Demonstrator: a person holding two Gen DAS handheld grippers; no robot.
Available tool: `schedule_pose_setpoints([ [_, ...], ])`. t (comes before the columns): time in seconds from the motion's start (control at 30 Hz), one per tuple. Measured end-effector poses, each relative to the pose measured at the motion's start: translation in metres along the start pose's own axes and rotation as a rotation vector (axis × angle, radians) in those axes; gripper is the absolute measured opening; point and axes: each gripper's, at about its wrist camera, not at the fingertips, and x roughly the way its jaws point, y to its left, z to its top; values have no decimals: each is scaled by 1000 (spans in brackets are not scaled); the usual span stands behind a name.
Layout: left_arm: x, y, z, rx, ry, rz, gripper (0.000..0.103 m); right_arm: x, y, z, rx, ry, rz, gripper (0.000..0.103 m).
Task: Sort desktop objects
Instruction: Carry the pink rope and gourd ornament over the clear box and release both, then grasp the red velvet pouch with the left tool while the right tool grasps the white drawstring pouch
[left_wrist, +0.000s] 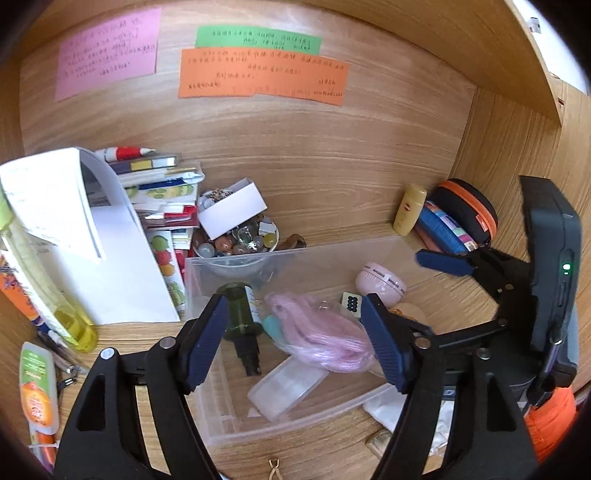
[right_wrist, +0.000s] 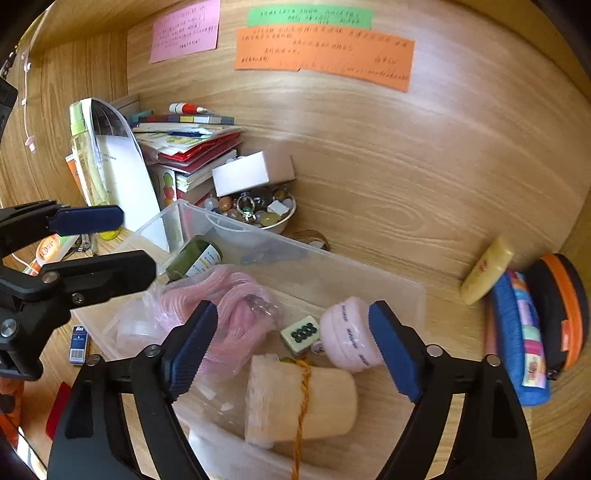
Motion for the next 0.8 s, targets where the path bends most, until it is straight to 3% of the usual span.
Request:
schedule_pose_setpoints([
  [0.53, -58, 2, -40, 41, -41, 112, 84, -66, -11, -44, -12, -41, -63, 86],
  [0.8, -67, 10, -72, 26, 25, 147, 84, -82, -13, -73, -8, -16, -56, 86],
])
